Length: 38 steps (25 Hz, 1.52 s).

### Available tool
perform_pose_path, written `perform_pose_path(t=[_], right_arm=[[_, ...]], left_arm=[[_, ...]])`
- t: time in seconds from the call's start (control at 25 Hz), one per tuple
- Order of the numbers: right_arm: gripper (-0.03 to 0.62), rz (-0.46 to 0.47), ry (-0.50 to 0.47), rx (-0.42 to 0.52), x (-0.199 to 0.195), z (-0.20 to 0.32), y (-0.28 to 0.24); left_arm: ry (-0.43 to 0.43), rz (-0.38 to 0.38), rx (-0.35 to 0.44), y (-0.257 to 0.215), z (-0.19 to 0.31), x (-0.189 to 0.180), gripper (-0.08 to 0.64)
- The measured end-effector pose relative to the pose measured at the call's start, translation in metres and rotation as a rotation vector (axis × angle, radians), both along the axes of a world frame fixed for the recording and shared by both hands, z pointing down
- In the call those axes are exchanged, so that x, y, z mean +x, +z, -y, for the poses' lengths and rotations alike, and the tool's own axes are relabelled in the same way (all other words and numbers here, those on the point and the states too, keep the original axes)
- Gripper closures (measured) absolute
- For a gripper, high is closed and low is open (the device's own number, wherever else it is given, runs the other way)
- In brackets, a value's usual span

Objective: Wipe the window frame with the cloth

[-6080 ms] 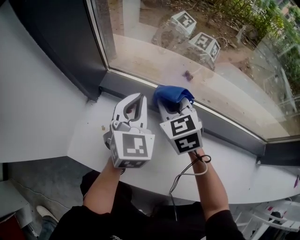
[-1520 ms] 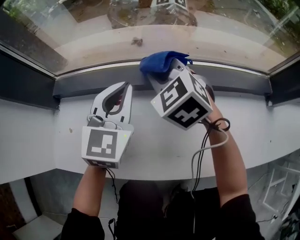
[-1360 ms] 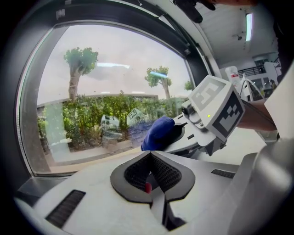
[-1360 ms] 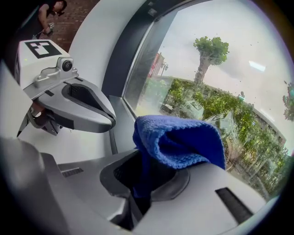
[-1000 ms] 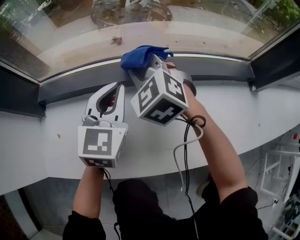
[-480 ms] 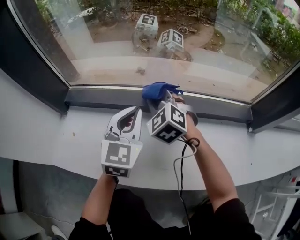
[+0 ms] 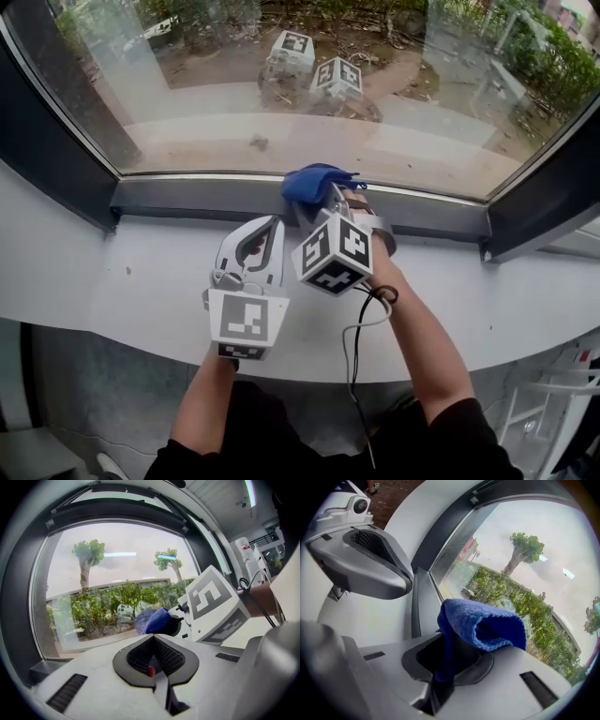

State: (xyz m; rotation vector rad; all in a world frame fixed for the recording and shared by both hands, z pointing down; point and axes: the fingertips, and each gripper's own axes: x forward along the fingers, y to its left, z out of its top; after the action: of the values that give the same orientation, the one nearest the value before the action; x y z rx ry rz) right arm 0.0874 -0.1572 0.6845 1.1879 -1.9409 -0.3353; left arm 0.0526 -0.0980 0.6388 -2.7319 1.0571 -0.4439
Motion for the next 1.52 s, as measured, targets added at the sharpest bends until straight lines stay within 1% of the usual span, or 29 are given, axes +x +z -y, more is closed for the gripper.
perform_pose_path(t=[0.12,0.24,0.32,0.4,0.48,0.64,0.8,0.96,1.12,1.2,1.36,1.52], right_arm=[[0.554,-0.01,0.003,-0.004,0.007,-0.005,0.001],[0.554,-0.011,0.015,0.011,0.015,-0.007,-0.002],[0.554,-0.006,0.03,0.01,0.02,-0.009,-0.001],[0.554,-0.01,0.036,0.002,0.025,-0.013,0.001],[0.554,-0.014,0.038,0.005,0.032,-0.017,0.001],[0.554,-0.006,0.06,0.024,0.048,-0.021,-0.001],[0.554,-0.005,0.077,0.014,0.062,-0.029,0.002],[0.554,-0.001,0.085,0.016,0.077,-0.035,0.001],[0.554,-0.001,0.099,0.027,0.091,-0.042,0.0],[0.554,-0.005,0.103,0.027,0.099,-0.045,-0.001],[0.554,-0.006,0.104,0.028,0.114,-0.051,0.0],[0.554,-0.009,0.112,0.034,0.128,-0.056,0.002]], left_arm=[[0.006,-0.007,-0.007,0.002,-0.005,0.001,0.555],[0.006,-0.012,0.002,0.0,-0.003,0.003,0.555],[0.014,-0.028,0.003,-0.004,-0.003,0.006,0.555],[0.001,-0.054,0.005,-0.007,-0.003,0.008,0.555],[-0.014,-0.059,0.01,-0.007,-0.001,0.012,0.555],[0.003,-0.071,0.013,-0.006,-0.002,0.035,0.555],[0.029,-0.067,0.021,-0.001,-0.012,0.057,0.555],[0.045,-0.096,0.014,-0.006,-0.016,0.074,0.555],[0.061,-0.081,0.0,-0.003,-0.021,0.092,0.555],[0.058,-0.069,-0.006,0.001,-0.023,0.1,0.555],[0.047,-0.072,-0.018,0.002,-0.025,0.113,0.555],[0.047,-0.07,-0.004,0.002,-0.027,0.128,0.555]])
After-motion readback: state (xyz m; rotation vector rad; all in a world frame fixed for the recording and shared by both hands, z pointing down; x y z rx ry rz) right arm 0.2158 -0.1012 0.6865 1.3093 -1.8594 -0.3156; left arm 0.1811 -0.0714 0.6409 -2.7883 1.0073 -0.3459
